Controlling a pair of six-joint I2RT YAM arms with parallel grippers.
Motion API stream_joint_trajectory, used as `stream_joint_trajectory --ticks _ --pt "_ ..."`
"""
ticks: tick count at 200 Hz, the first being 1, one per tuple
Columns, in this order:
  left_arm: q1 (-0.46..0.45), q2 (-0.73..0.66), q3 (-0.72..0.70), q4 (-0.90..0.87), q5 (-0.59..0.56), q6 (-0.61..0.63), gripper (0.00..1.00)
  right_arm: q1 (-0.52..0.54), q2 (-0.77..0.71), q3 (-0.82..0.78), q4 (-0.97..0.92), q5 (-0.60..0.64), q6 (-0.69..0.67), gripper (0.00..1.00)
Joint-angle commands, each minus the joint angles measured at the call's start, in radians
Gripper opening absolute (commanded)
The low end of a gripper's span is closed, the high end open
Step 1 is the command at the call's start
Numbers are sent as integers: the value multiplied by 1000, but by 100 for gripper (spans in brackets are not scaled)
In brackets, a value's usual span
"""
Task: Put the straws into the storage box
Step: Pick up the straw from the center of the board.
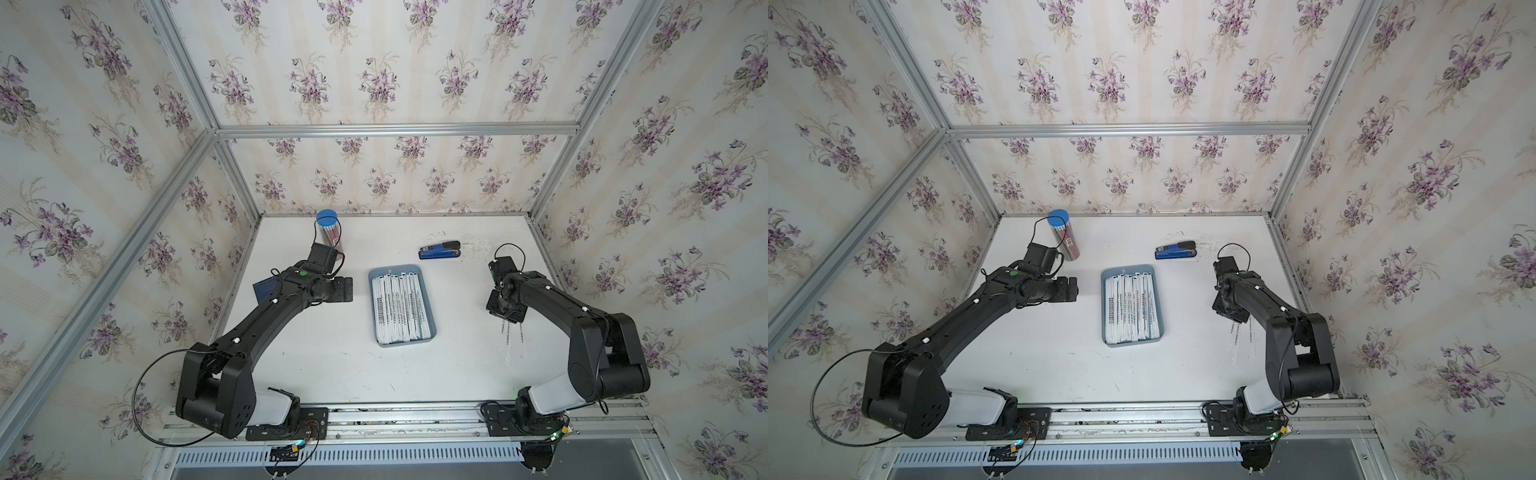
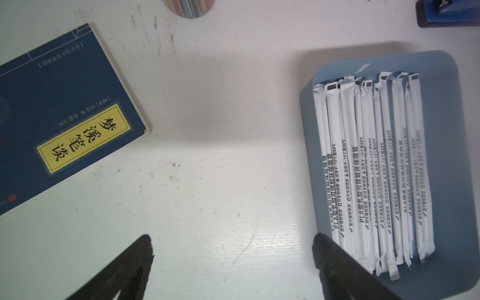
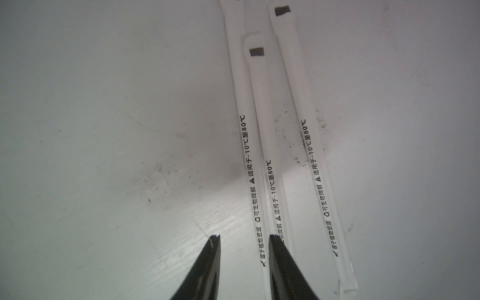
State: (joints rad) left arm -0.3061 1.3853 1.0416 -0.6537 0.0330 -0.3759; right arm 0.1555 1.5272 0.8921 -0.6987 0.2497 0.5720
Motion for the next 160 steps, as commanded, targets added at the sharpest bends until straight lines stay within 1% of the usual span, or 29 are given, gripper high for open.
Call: stream_joint_trajectory --ticks 1,58,107,143,160 --pt "1 -3 3 10 17 5 96 -10 4 -14 26 16 -16 35" --pt "1 3 3 5 21 -8 96 -30 23 -64 89 -16 -50 31" --pt "1 -9 6 -11 -1 -7 96 -34 45 -85 121 -39 -63 29" --pt "1 -20 -9 10 6 5 97 -37 54 -99 149 -56 -77 26" --pt "2 -15 -7 7 13 8 97 -36 52 -107 161 -60 -90 22"
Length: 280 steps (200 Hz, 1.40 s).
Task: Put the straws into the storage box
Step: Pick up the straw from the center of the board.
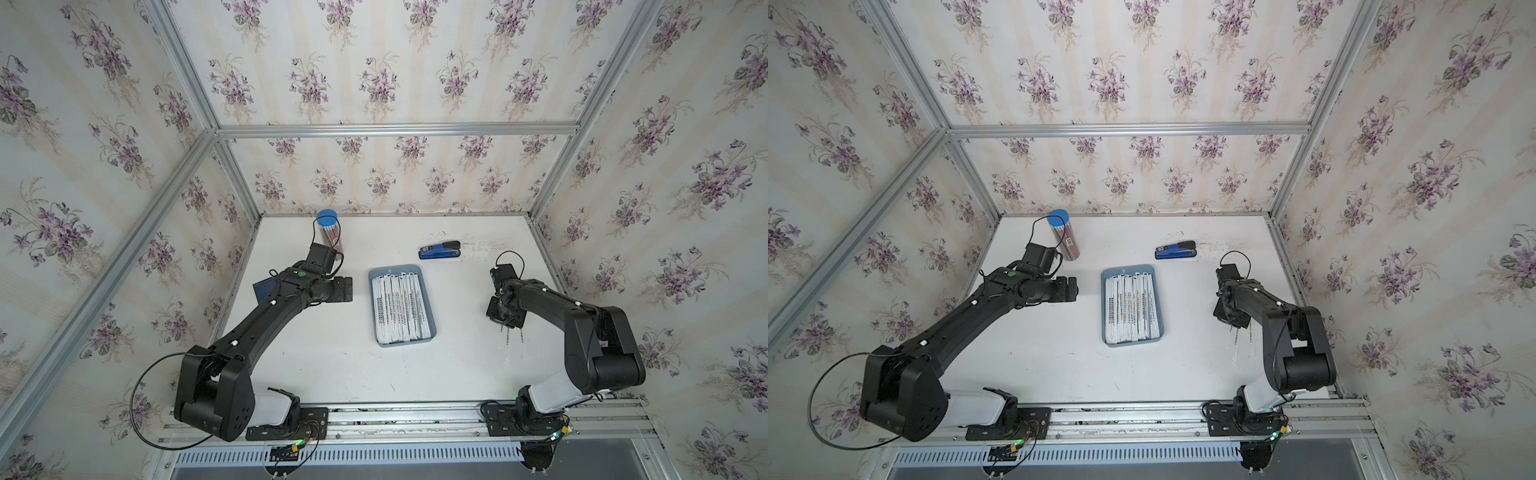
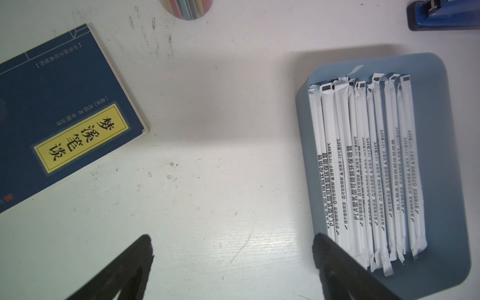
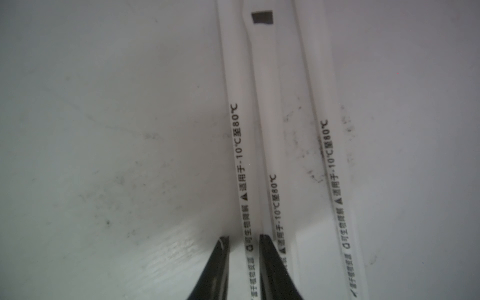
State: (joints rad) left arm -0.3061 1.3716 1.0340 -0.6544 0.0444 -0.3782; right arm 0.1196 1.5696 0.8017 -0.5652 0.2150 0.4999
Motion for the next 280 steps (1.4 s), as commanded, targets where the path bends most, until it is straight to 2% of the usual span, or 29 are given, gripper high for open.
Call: stream_joint_trajectory --ticks 1,65,126,168,192,196,225,280 --pt "2 -3 1 8 2 10 97 0 9 -16 29 -25 -18 22" --pt "1 -29 -3 14 15 3 100 22 -22 -31 42 -4 -44 11" --pt "1 -39 -11 7 13 2 100 152 -48 22 -1 36 -25 8" --pt "1 -39 -11 7 15 -1 99 322 -29 149 -85 44 8 8" --pt "1 -40 -12 10 14 -2 99 409 13 256 -127 28 36 8" --pt "1 -39 -13 10 14 -2 99 459 24 277 -134 23 44 8" --pt "1 -25 -23 24 28 -11 99 598 132 453 -152 -16 89 8" --pt "-33 35 -62 71 120 -41 99 754 394 690 -86 -116 161 8"
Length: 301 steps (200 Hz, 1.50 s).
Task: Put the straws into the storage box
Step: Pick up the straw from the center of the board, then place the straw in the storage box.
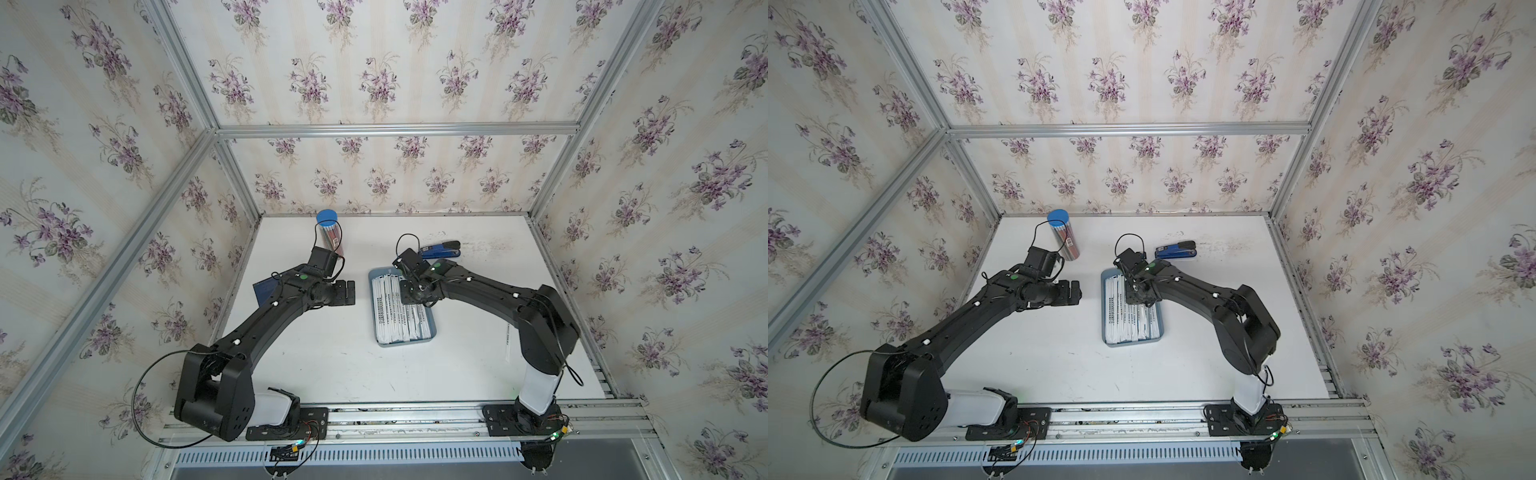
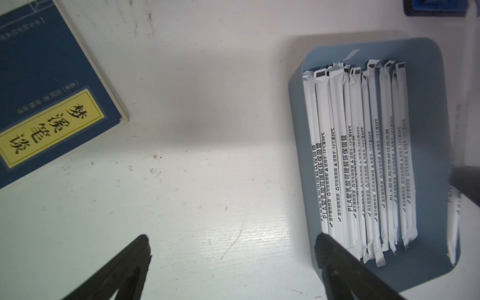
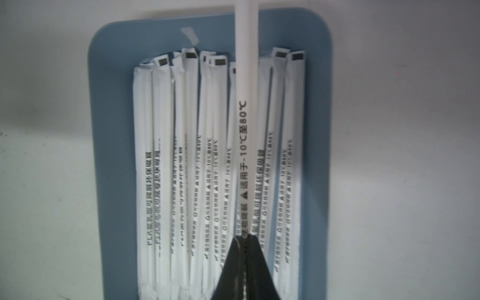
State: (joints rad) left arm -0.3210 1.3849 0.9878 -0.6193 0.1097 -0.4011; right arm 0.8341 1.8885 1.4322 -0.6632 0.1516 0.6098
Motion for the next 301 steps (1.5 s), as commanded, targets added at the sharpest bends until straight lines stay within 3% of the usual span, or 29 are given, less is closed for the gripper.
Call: stream_joint_trajectory --ticks 1,35,123,153,187,229,260,301 --pt "-19 22 -18 37 56 -19 99 41 80 63 12 -52 52 8" --pt "-43 86 -80 105 138 -62 96 51 140 79 42 -60 73 8" --pt "-69 92 -103 137 146 -83 95 50 166 32 78 -57 88 9" --pt "-74 99 -94 130 146 -79 94 49 143 49 47 -62 84 19" --pt "-77 79 -71 105 130 -69 95 14 16 8 -32 -51 58 27" --pt "-83 46 -34 50 63 -17 100 -145 -272 -215 -93 -50 69 30" --pt "-85 37 -3 32 16 40 100 -427 -439 -446 -65 -59 63 34" --pt "-108 120 49 82 206 56 100 -692 -451 -543 -49 42 22 37"
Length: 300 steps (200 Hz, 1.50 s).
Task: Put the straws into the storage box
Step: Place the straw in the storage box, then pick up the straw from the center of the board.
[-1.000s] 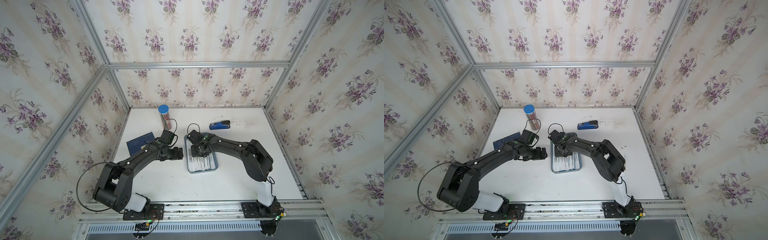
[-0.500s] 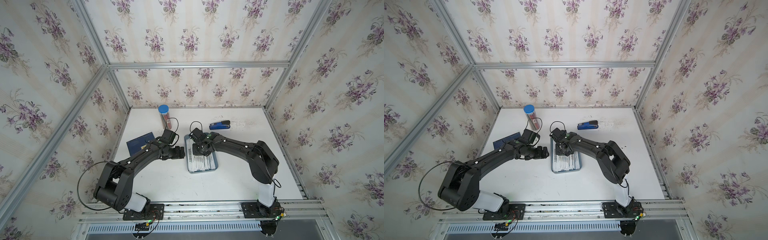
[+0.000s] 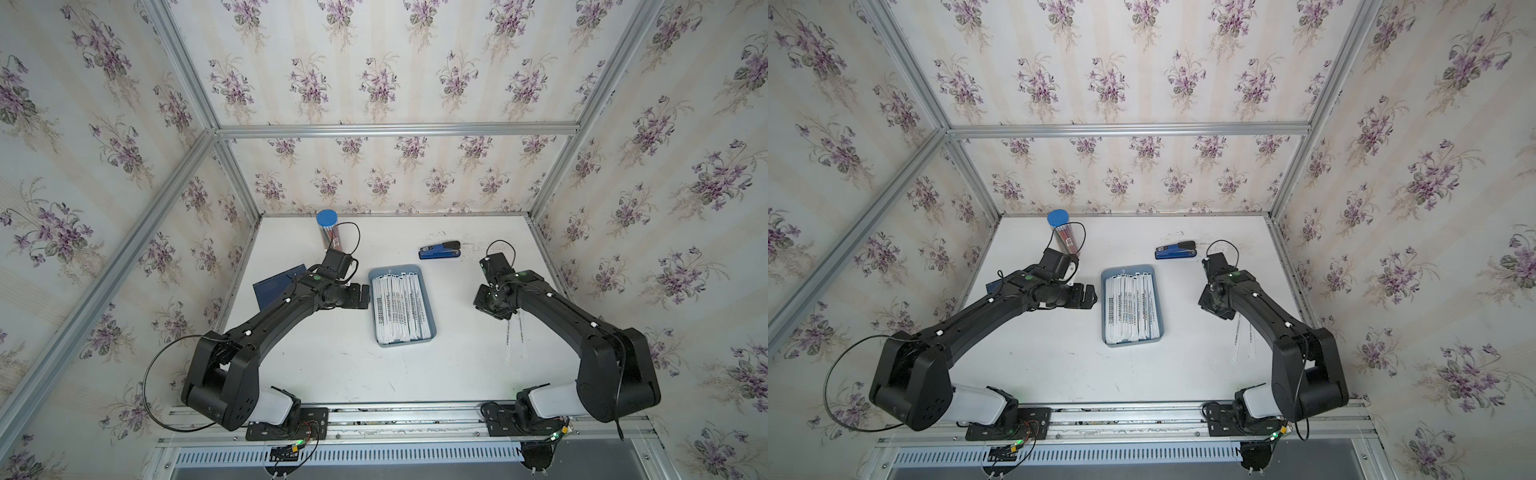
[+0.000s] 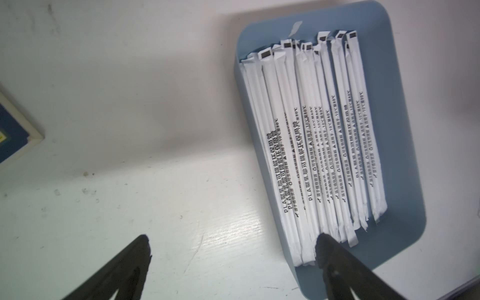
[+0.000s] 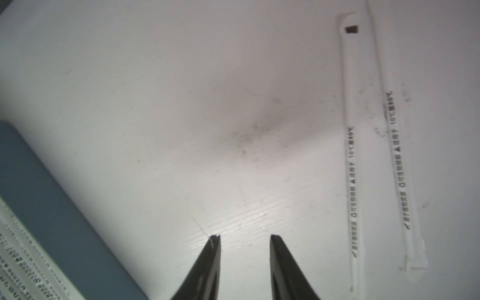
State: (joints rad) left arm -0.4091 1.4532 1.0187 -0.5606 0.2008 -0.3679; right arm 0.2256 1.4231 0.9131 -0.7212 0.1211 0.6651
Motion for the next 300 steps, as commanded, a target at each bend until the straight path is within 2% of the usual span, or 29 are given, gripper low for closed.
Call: stream_joint_trajectory --ticks 1,24,50,114,134,183,211,242,300 --pt "-22 55 19 25 117 22 100 -87 15 -25 11 76 -33 37" --pt "-80 117 28 69 142 -11 98 -162 42 -59 54 101 -49 37" --pt "-132 171 45 81 130 -24 97 -181 83 -81 95 107 -70 35" --pt "-142 216 40 85 94 -13 97 -198 147 -145 189 86 -92 33" --pt "-142 228 35 87 94 -17 97 -198 154 -168 216 68 -98 30" --pt "-141 207 37 80 65 -18 97 -187 120 -190 216 84 -131 14" --pt "-140 206 37 82 62 -17 97 -118 109 -159 174 141 -142 12" --pt "-140 193 28 70 35 -17 97 12 121 -86 119 191 -123 11" --pt "-130 114 -14 57 -71 -37 98 270 209 186 -20 196 -73 10"
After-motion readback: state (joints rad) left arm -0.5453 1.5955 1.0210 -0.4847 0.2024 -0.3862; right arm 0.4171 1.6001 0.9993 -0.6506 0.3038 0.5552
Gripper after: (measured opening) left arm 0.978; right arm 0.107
